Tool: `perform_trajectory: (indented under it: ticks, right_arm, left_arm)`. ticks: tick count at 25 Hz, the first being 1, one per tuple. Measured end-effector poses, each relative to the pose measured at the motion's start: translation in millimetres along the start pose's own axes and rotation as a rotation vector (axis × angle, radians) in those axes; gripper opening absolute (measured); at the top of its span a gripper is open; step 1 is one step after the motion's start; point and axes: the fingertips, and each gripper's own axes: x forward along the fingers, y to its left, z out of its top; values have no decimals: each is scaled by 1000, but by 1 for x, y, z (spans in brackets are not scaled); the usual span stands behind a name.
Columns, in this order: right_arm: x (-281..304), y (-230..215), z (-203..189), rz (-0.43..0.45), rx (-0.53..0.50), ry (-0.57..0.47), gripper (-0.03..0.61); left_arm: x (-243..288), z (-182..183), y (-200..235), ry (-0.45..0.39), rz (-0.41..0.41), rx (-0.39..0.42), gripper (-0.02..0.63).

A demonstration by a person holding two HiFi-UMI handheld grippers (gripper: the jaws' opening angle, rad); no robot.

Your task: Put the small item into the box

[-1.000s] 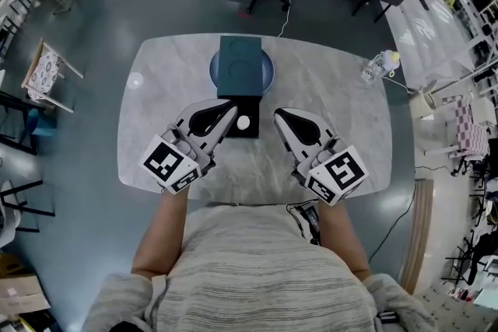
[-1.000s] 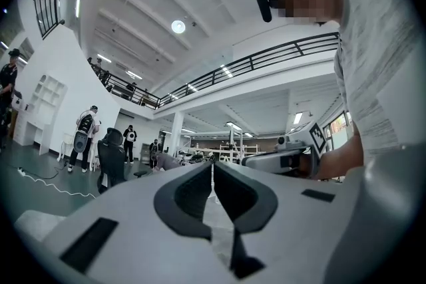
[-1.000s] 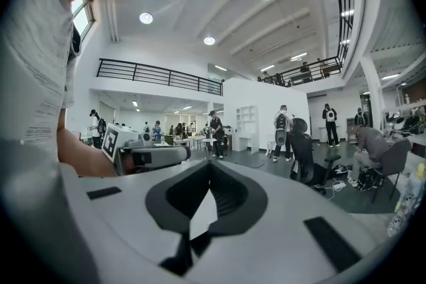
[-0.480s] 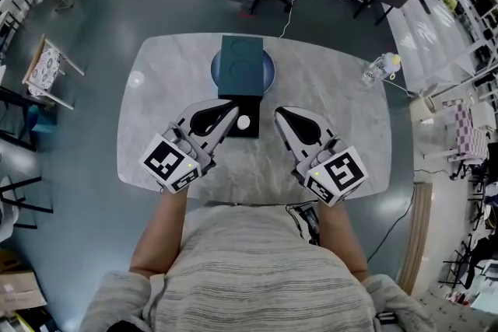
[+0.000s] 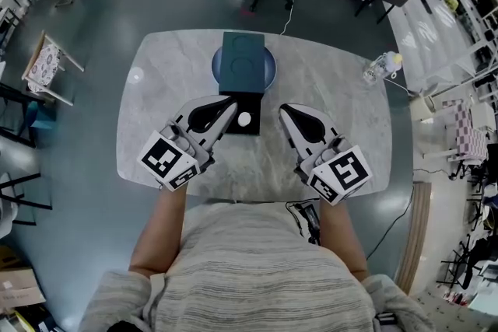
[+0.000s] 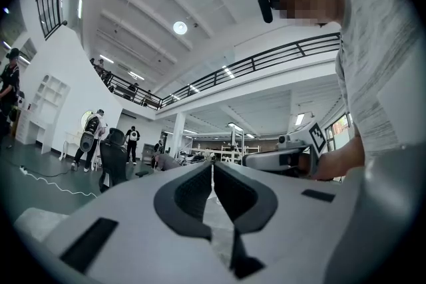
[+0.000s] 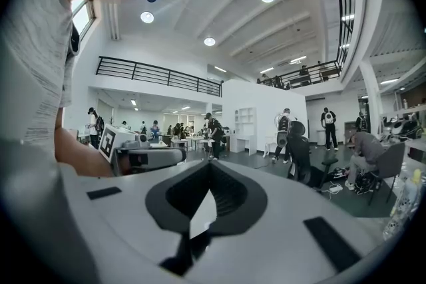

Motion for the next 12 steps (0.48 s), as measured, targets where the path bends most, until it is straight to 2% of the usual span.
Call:
perform_trajectory:
  ticks: [12]
  right_arm:
    - [2, 6, 4, 21, -10, -3, 18]
  left_arm:
    - [-6, 3, 0, -7, 18, 1, 25]
